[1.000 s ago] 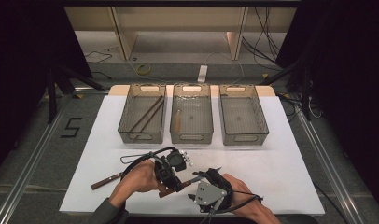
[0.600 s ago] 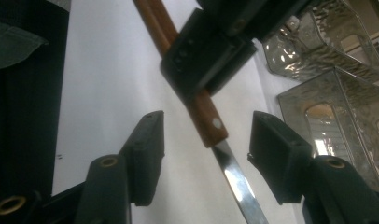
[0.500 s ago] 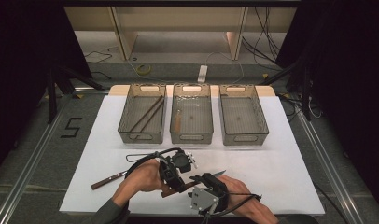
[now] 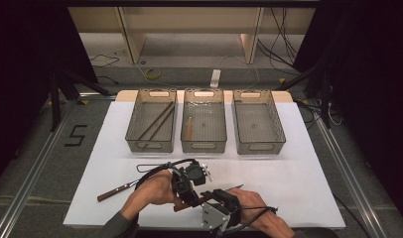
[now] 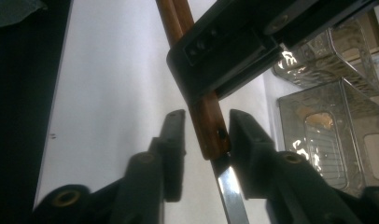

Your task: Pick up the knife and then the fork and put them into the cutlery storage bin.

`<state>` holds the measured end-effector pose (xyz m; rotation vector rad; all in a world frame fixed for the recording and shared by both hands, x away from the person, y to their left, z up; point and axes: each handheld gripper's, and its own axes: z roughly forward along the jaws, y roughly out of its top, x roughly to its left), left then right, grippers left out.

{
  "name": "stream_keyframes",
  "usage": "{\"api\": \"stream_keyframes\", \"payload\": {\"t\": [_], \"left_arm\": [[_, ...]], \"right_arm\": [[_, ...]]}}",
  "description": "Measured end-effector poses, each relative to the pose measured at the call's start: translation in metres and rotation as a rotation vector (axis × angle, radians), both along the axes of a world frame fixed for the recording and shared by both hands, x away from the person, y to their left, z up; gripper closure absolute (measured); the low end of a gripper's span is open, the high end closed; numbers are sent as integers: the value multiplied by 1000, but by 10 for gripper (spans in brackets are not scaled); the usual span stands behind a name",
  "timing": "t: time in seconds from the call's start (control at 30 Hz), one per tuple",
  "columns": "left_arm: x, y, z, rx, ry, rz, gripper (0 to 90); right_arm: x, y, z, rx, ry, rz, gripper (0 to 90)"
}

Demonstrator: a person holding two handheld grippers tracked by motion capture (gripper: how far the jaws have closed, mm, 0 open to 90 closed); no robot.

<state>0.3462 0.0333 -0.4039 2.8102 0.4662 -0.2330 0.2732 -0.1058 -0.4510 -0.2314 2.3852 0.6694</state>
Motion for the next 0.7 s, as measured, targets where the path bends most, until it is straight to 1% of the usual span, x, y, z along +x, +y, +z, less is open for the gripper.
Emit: {"api": "stream_keyframes", "payload": {"t": [0.1,0.13,0.2,0.27,0.33,0.4,0.43,0.47,0.5,0.53,0.57,0.6,0.63,0.67,0.7], "left_arm": [[0,-1,-1,0,1,-6,758],[0,-1,-1,-1,3,-6,758],[0,0,-1,-8,5,-8,757],[0,0,-1,-17,11,-13,754],[1,1,-1,-26,11,-11,749],[1,2,0,-34,9,1,734],[2,3,1,-33,2,8,718],[3,5,2,-37,-5,16,674],[3,7,3,-45,-5,32,625],[4,9,4,-42,-8,33,591],[4,12,5,-41,-15,33,553],[4,14,6,-47,-22,49,517],[5,17,7,-43,-32,55,477],[5,20,8,-54,-38,76,451],[6,24,9,-59,-43,87,425]], "right_arm": [[0,0,-1,-10,3,14,741],[-1,0,-1,-12,-8,13,748],[-1,-1,-1,-36,-9,32,759],[-1,-1,-1,-45,-8,42,771],[0,-1,-2,-56,-19,60,779],[0,-1,-1,-61,-24,58,781],[1,-2,0,-60,-17,60,781],[1,-2,-1,-60,-24,69,782],[0,-3,-2,-53,-6,36,782],[1,-4,-1,-65,-9,40,782],[1,-5,-1,-65,-9,39,782],[1,-5,-2,-58,-1,37,782],[1,-6,-1,-60,0,36,782],[2,-6,-1,-61,-3,34,782],[3,-6,-1,-56,0,34,783]]}}
